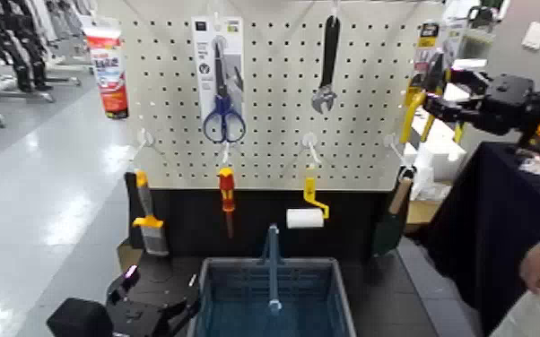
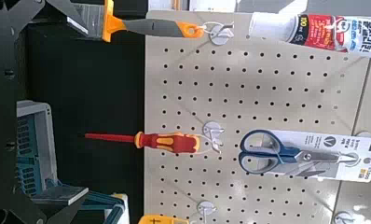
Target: Put the yellow pliers into the crate.
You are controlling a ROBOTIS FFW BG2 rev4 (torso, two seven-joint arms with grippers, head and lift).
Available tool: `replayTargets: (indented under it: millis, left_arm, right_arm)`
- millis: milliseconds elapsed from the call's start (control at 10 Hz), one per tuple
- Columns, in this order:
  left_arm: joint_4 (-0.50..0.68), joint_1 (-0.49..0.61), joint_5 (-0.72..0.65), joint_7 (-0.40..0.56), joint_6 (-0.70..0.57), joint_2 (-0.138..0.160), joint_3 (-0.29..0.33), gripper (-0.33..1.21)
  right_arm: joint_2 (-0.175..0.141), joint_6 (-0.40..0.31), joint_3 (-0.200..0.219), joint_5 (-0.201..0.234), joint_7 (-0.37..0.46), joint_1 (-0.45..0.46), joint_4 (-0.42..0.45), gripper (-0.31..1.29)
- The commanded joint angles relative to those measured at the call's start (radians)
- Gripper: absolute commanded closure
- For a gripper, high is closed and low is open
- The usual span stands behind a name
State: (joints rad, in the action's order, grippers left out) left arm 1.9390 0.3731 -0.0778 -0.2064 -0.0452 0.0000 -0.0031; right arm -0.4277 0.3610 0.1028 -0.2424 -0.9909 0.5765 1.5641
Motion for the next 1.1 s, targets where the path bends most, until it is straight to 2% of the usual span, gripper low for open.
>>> replayTargets:
  millis: [100,200,400,500,600,800,900,1100]
  left_arm:
    - [-0.003,-0.002,0.003,-0.005,-0.002,-0.028,0.003,0.12]
    - [-0.005,-0.002,0.004,-0.008,-0.002,-0.028,0.003,0.12]
    - [-0.005,-0.002,0.006,-0.010,-0.002,-0.029,0.003,0.12]
    - [-0.006,-0.002,0.006,-0.010,-0.002,-0.029,0.003,0.12]
    - [-0.006,-0.002,0.006,-0.011,-0.002,-0.029,0.003,0.12]
    - [-0.006,-0.002,0.006,-0.011,-0.001,-0.029,0.003,0.12]
    - [-0.006,-0.003,0.006,-0.011,0.001,-0.029,0.003,0.12]
    - [-0.008,-0.003,0.006,-0.011,0.002,-0.029,0.002,0.12]
  right_arm:
    - [0.001,-0.008,-0.011,-0.003,-0.002,0.011,-0.013,0.26]
    - [0.003,-0.007,-0.017,-0.003,-0.003,0.014,-0.013,0.32]
    - [0.004,0.003,-0.022,0.006,-0.002,0.020,-0.009,0.57]
    - [0.004,0.012,-0.025,0.020,0.002,0.023,-0.001,0.84]
    - [0.004,0.016,-0.026,0.026,0.003,0.026,0.002,0.95]
    - [0.001,0.027,-0.028,0.035,0.005,0.033,0.008,0.96]
    - [0.001,0.030,-0.028,0.044,0.008,0.036,0.014,1.10]
    - [0.001,0.032,-0.026,0.044,0.009,0.037,0.020,1.12]
